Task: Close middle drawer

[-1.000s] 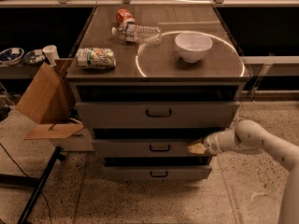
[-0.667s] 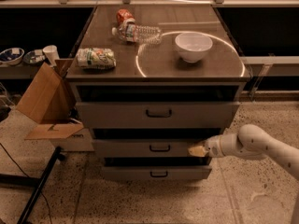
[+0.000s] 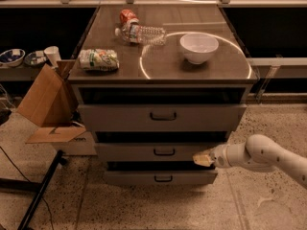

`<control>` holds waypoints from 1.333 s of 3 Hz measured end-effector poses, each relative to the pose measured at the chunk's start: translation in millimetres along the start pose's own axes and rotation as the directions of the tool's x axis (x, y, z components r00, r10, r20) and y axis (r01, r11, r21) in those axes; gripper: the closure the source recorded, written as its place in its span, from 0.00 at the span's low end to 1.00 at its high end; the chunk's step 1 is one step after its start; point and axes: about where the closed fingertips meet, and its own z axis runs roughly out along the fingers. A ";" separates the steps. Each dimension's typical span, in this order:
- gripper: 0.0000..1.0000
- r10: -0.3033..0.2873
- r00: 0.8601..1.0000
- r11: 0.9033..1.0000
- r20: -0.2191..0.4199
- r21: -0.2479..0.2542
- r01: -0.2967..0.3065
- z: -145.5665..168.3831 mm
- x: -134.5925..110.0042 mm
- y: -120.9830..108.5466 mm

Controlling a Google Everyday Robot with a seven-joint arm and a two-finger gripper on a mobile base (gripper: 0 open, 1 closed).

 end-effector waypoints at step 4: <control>0.12 0.000 1.000 1.000 0.000 0.000 0.000 0.1 0.0 0.1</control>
Offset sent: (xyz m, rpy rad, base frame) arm 0.0000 0.0000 0.0000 0.0000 0.0000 0.0000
